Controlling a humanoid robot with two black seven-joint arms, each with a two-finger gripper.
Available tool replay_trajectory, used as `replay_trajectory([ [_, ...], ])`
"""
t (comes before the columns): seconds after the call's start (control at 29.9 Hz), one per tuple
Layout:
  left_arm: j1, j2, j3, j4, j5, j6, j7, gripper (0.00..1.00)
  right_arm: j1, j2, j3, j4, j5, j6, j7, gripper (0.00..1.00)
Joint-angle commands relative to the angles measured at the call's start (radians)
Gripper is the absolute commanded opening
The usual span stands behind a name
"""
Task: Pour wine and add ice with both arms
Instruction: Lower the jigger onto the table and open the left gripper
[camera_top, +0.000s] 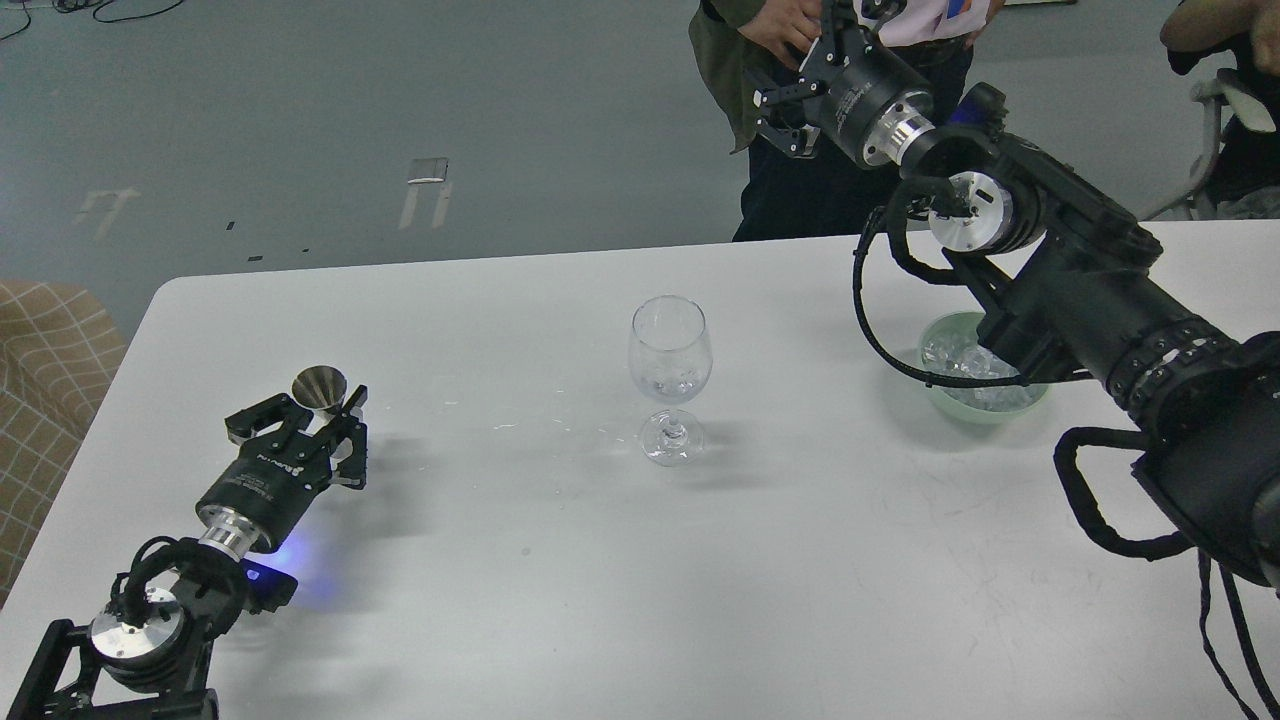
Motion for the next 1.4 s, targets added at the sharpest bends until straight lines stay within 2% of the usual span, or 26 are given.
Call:
replay_trajectory([
  [0.0,-0.005,0.000,0.002,0.008,0.001,-0.001,0.000,0.33,-0.009,0.000,0.001,0.000,0.001,0.001,0.000,1.00],
  [0.2,-0.006,0.003,0.000,0.028,0.002,-0.001,0.000,0.40,-0.020,0.000,0.001,0.000,0.001,0.001,0.000,1.00],
  [0.57,-0.005,0.006,0.000,0.053,0.002,-0.022,0.000,0.45,-0.021,0.000,0.001,0.000,0.001,0.001,0.000,1.00],
  [0.64,-0.005,0.006,0.002,0.059,0.005,-0.022,0.000,0.53,-0.021,0.000,0.001,0.000,0.000,0.001,0.000,1.00],
  [0.77,-0.006,0.008,0.002,0.065,0.005,-0.024,0.000,0.81,-0.023,0.000,0.000,0.000,0.000,0.001,0.000,1.00],
  [0.84,-0.006,0.008,0.002,0.065,0.005,-0.024,0.000,0.87,-0.023,0.000,0.000,0.000,0.000,0.001,0.000,1.00],
  [0.87,-0.006,0.008,0.002,0.065,0.005,-0.024,0.000,0.95,-0.023,0.000,0.000,0.000,0.000,0.001,0.000,1.00],
  [0.9,-0.006,0.008,0.002,0.065,0.005,-0.024,0.000,0.97,-0.023,0.000,0.000,0.000,0.000,0.001,0.000,1.00],
  [1.37,0.031,0.043,-0.007,0.057,-0.002,-0.060,0.000,0.98,-0.021,0.000,0.000,0.000,0.000,0.001,0.000,1.00],
])
